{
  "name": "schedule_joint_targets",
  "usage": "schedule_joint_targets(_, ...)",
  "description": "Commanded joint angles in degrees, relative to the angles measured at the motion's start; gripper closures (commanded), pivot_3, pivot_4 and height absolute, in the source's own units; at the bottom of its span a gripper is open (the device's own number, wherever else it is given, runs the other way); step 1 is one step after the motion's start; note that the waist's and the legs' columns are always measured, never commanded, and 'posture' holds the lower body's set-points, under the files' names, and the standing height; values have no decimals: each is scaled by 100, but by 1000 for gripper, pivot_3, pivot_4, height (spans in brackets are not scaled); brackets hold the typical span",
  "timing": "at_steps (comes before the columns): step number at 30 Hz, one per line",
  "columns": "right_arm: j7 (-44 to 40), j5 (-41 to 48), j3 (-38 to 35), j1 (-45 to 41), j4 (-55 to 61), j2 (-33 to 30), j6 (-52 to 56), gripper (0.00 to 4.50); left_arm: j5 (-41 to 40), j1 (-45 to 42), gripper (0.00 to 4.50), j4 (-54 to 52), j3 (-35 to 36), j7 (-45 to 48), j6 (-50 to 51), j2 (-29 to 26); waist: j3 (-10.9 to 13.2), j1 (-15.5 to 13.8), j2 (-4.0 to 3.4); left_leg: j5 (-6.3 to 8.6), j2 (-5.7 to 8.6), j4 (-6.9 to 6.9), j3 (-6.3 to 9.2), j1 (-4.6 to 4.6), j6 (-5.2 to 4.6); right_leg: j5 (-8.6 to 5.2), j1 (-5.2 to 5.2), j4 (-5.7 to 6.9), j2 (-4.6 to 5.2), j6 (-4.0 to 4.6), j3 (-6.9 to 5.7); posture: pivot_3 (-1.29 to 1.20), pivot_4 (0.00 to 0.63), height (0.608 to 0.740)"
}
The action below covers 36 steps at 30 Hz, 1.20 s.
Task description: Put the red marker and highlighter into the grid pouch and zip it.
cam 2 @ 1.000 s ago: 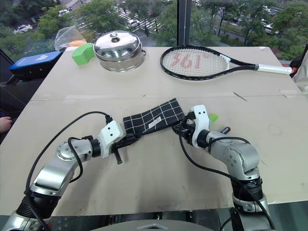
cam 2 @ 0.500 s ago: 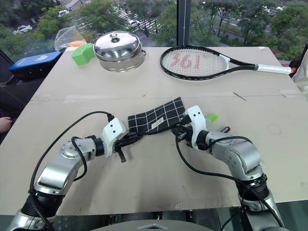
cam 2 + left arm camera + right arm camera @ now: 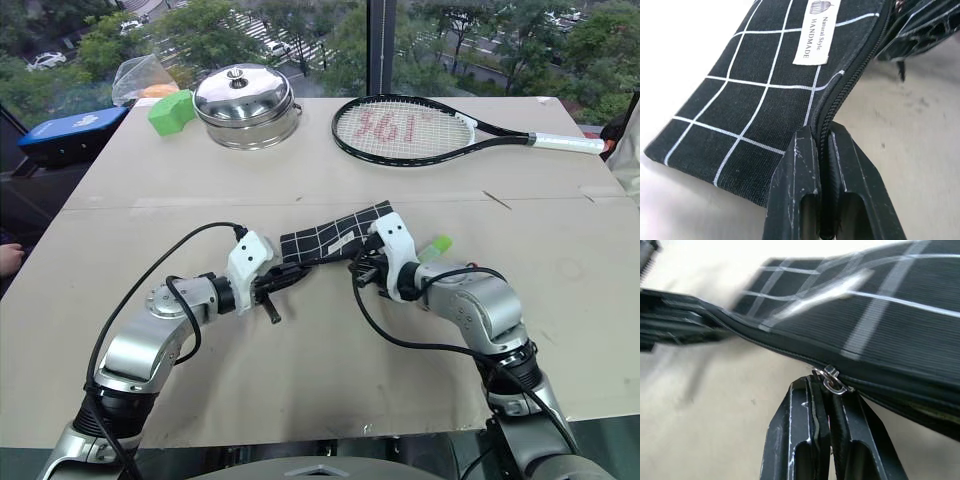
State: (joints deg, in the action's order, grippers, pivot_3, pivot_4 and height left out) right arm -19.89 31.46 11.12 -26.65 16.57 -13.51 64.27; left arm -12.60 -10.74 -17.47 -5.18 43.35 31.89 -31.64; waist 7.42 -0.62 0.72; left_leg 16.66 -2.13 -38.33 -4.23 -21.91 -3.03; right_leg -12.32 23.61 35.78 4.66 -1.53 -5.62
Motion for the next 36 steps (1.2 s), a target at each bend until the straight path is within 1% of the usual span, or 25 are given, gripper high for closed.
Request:
schedule_joint_targets(1, -262, 95, 262, -486, -179, 306, 26, 4408, 14, -222, 4500, -287, -193, -73, -27, 80, 1, 5, -2, 0, 0, 0, -1, -1, 0, 0, 0, 0, 0, 0, 1, 0, 150, 740)
schedule_joint_targets(6, -468, -80, 657, -867, -518, 425, 30, 4408, 103, -438, 4500, -179, -315, -153, -65, 114, 0, -6, 0, -2, 1, -2, 0, -2, 4, 0, -1, 0, 1, 0, -1, 0, 150, 740)
schedule_joint_targets(9, -628, -423, 1163, -1171, -1046, 572, -220, 4408, 188, -573, 4500, -121, -432, -216, -93, 232, 0, 20, 0, -4, 2, -2, -3, 0, 6, 1, -1, 0, 1, 0, 3, 0, 150, 740)
schedule_joint_targets(12, -918, -607, 1378, -1287, -1313, 537, -439, 4408, 219, -599, 4500, -100, -450, -254, -112, 304, 0, 32, 0, -5, 1, -1, -1, -1, 8, 1, 0, 3, -1, 0, 1, 0, 150, 740)
schedule_joint_targets(13, -1016, -656, 1336, -1287, -1400, 494, -575, 4408, 210, -593, 4500, -83, -419, -266, -111, 335, 0, 31, 0, -7, 1, -2, -2, 0, 12, 1, 0, 3, -1, 0, 1, 0, 150, 740)
schedule_joint_targets(14, -1116, -657, 1269, -1260, -1411, 447, -632, 3831, 193, -580, 4500, -76, -382, -273, -104, 362, 0, 27, 0, -8, 1, -1, -1, -2, 13, 1, 0, 2, -1, 0, 0, 0, 150, 740)
schedule_joint_targets(15, -1159, -702, 1223, -1203, -1330, 331, -674, 3634, 178, -563, 4500, -62, -338, -278, -95, 376, 0, 20, 0, -8, 2, -2, -2, -2, 14, 1, -1, 1, 0, 0, 0, 0, 150, 740)
schedule_joint_targets(16, -1194, -751, 1196, -1136, -1209, 199, -707, 3131, 167, -545, 4500, -53, -295, -276, -88, 388, -1, 24, 2, -9, 2, -2, -2, -4, 15, 1, -1, 0, 2, 0, 0, 0, 150, 740)
schedule_joint_targets(17, -1278, -664, 1096, -1019, -943, 25, -609, 2484, 153, -533, 4500, -39, -252, -271, -87, 391, -1, 25, 2, -9, 2, -2, -3, -4, 16, 1, -1, 0, 2, -1, 1, 0, 150, 740)
schedule_joint_targets(18, -1368, -557, 990, -900, -667, -146, -504, 2335, 139, -526, 4500, -27, -218, -270, -88, 390, -1, 10, 2, -10, 2, -3, -3, -4, 16, 2, -1, 0, 2, -1, 2, 0, 150, 740)
schedule_joint_targets(19, -1470, -401, 833, -749, -326, -361, -367, 2082, 126, -526, 4500, -1, -194, -268, -89, 375, 0, -21, 2, -10, 2, -3, -1, -7, 18, 2, -1, -2, 5, -1, 0, 0, 150, 740)
schedule_joint_targets(21, -1583, -41, 401, -422, 322, -714, -125, 2082, 109, -525, 4500, 35, -158, -258, -103, 346, 1, -24, 4, -9, 4, -3, 3, -8, 16, 1, -3, -7, 10, -1, -5, 0, 150, 740)
schedule_joint_targets(23, -1504, 280, -106, -139, 818, -856, 85, 2082, 89, -516, 4500, 50, -121, -248, -111, 326, 1, -9, 5, -4, 5, -3, 3, -8, 7, 1, -4, -9, 13, -1, -5, 0, 150, 740)
schedule_joint_targets(26, -1079, 511, -907, 184, 1309, -779, 269, 2937, 77, -517, 4500, 76, -96, -211, -131, 297, 1, 19, 5, 1, 1, 1, 0, 1, -1, 1, -4, -5, 6, 0, 0, 0, 150, 740)
schedule_joint_targets(27, -887, 519, -1117, 247, 1416, -704, 313, 3329, 70, -524, 4500, 80, -98, -200, -131, 295, 1, 12, 4, 1, 0, 1, 3, 2, -1, 1, -3, -3, 2, 0, -1, 0, 150, 740)
schedule_joint_targets(29, -567, 509, -1345, 313, 1547, -555, 355, 4297, 48, -532, 4500, 73, -106, -182, -124, 295, 2, -3, 4, 1, -3, 1, 9, 2, 0, 1, -3, 2, 0, 1, -1, 0, 150, 740)
schedule_joint_targets(30, -402, 475, -1407, 308, 1557, -443, 317, 4412, 30, -534, 4500, 60, -119, -162, -118, 289, 2, -2, 4, 0, -3, 1, 9, 2, 0, 1, -2, 4, -1, 1, -1, 0, 150, 740)
schedule_joint_targets(32, -131, 415, -1460, 251, 1479, -257, 292, 4412, 17, -536, 4500, 46, -148, -120, -119, 267, 2, -2, 4, 0, -2, 1, 5, 3, 0, 1, -3, 4, 0, 1, -1, 0, 150, 740)
schedule_joint_targets(36, 287, 73, -1269, 96, 1040, -45, 153, 4412, 16, -598, 4500, 48, -192, -43, -132, 260, 2, -3, 3, -1, 1, 0, 1, 1, 2, 1, -2, 3, 0, 1, 0, 0, 150, 740)
